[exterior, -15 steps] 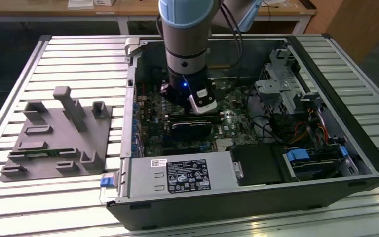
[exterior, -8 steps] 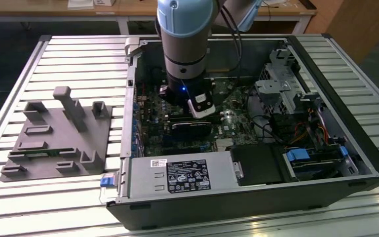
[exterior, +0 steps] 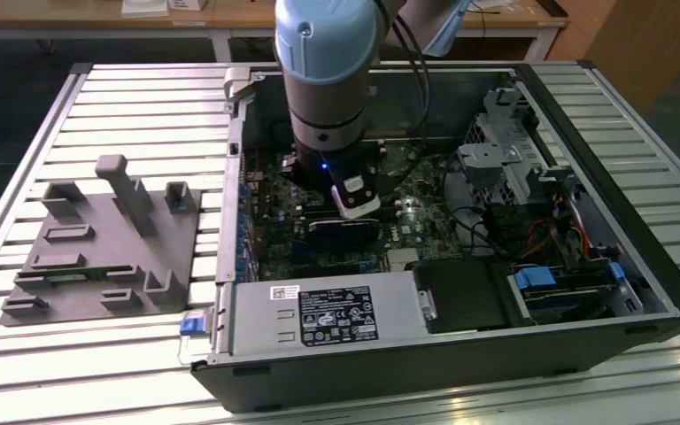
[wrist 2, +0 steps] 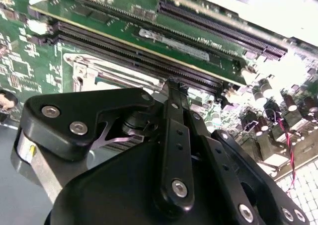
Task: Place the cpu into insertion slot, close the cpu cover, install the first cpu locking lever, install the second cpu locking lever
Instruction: 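Install the second cpu locking lever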
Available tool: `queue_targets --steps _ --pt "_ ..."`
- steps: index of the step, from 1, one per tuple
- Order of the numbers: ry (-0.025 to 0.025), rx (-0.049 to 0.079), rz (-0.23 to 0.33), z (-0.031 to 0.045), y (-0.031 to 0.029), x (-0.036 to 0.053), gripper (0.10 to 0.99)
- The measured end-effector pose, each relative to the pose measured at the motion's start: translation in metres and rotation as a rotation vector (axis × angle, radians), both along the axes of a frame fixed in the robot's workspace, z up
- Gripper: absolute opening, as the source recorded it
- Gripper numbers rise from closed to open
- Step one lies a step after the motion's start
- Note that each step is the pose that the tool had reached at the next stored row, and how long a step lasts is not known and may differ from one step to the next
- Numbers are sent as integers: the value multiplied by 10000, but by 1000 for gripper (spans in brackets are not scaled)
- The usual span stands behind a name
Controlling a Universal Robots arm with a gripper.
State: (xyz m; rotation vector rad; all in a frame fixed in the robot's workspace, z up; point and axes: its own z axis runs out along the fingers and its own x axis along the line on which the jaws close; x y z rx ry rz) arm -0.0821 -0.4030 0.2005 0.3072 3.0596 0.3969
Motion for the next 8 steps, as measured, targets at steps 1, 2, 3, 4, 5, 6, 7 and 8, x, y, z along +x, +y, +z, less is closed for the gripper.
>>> queue_targets --steps 1,2,3,4,5,6,7,8 --pt "0 70 2 -8 -2 -5 106" --pt "0 123 2 -18 -3 -9 106" --pt "0 167 2 -29 -5 -13 106" --pt "-1 209 1 -42 -6 -18 106" --pt "-1 250 -1 -54 -6 -24 106" --pt "-1 289 1 -66 -6 -29 106" --pt "0 325 2 -76 -6 -34 106" --pt "0 356 2 -86 -6 -39 106"
